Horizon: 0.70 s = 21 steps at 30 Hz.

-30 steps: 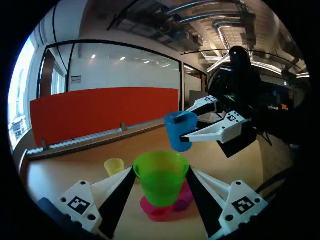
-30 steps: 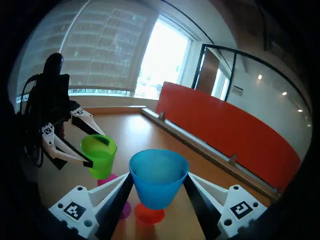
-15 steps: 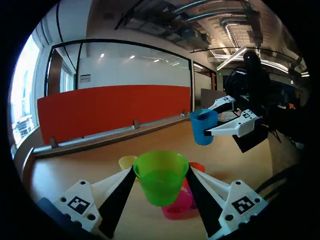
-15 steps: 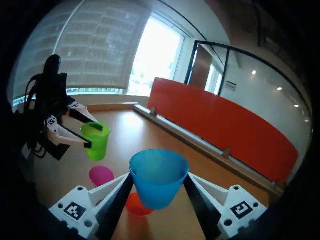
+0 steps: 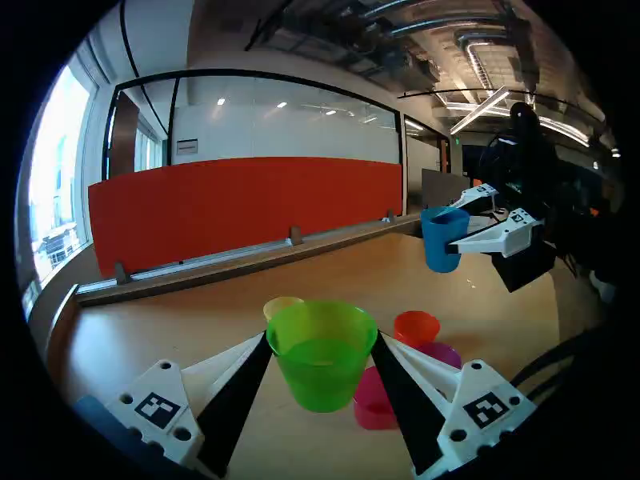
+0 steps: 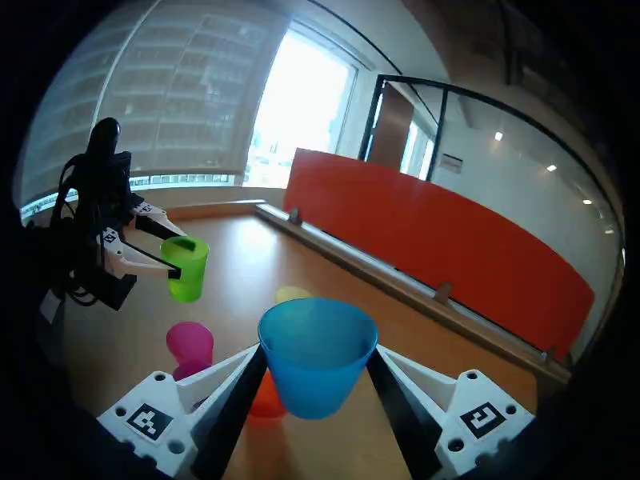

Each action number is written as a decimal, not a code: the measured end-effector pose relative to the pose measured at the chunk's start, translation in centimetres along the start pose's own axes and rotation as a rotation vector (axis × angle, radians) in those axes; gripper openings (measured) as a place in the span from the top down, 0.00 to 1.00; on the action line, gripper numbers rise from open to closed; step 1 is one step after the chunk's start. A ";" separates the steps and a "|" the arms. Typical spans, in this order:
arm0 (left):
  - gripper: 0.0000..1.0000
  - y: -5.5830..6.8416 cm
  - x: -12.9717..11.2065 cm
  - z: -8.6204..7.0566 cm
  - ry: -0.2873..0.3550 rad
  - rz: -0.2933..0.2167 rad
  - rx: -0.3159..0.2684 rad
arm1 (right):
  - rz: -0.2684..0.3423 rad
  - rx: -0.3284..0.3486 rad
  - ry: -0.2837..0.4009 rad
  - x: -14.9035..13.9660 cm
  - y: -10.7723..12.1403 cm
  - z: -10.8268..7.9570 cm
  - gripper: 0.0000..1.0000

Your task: Pour water

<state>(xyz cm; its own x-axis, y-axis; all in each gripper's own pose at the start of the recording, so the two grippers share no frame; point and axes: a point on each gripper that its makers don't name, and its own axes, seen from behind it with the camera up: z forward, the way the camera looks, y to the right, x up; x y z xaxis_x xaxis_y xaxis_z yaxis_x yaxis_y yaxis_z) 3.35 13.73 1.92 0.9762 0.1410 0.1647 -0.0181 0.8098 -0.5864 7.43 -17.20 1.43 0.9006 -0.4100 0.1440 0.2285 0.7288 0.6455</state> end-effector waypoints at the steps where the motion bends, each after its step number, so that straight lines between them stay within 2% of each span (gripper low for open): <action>1: 0.13 -0.2 -0.2 0.1 -0.005 -0.002 0.003 | 0.001 -0.001 0.000 0.0 0.0 0.0 0.11; 9: 0.13 -1.1 -2.5 0.9 -0.043 -0.012 0.019 | 0.017 -0.008 -0.006 -0.4 0.5 -0.2 0.11; 21: 0.13 -1.3 -5.6 1.8 -0.104 -0.021 0.021 | 0.035 -0.022 -0.021 -1.4 1.4 -0.2 0.11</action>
<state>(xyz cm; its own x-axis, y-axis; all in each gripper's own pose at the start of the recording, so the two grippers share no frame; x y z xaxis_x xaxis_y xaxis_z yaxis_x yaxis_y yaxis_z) -2.48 12.89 3.23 0.9486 0.1814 0.2592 -0.0032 0.8247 -0.5655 6.56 -15.49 2.02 0.9001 -0.3957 0.1821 0.2057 0.7547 0.6230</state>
